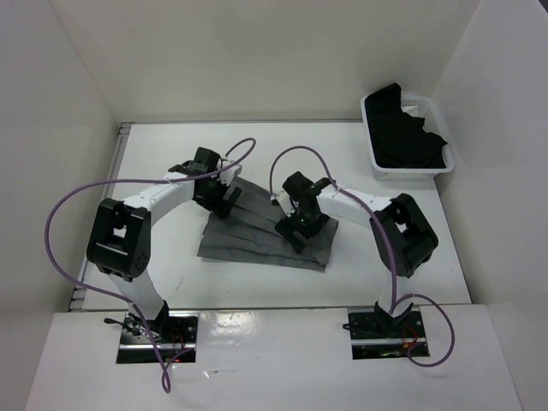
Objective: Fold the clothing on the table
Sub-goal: Fold the skirt
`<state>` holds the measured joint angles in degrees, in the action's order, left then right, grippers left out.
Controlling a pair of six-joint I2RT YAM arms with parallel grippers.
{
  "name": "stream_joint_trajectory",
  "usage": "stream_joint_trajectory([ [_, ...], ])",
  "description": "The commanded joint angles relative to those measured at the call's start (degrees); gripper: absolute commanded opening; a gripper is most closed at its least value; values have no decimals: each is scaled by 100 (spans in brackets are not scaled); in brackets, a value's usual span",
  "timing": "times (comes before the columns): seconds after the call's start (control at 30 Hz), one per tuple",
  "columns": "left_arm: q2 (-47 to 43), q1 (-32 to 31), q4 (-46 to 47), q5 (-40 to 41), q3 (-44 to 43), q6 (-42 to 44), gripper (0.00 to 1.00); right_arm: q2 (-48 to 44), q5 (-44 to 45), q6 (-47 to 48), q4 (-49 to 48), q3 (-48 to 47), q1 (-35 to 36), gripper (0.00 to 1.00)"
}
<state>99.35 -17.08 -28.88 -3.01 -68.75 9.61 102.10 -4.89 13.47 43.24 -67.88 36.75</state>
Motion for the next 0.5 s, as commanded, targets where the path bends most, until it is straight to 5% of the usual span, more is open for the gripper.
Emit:
stream_joint_trajectory([
  [0.0, 102, -23, -135, -16, -86, -231, 100, 239, 49, -143, -18, 29, -72, 99],
  [0.47, -135, -129, -188, 301, 256, -451, 100, 1039, 927, 83, -614, -709, -634, 99],
])
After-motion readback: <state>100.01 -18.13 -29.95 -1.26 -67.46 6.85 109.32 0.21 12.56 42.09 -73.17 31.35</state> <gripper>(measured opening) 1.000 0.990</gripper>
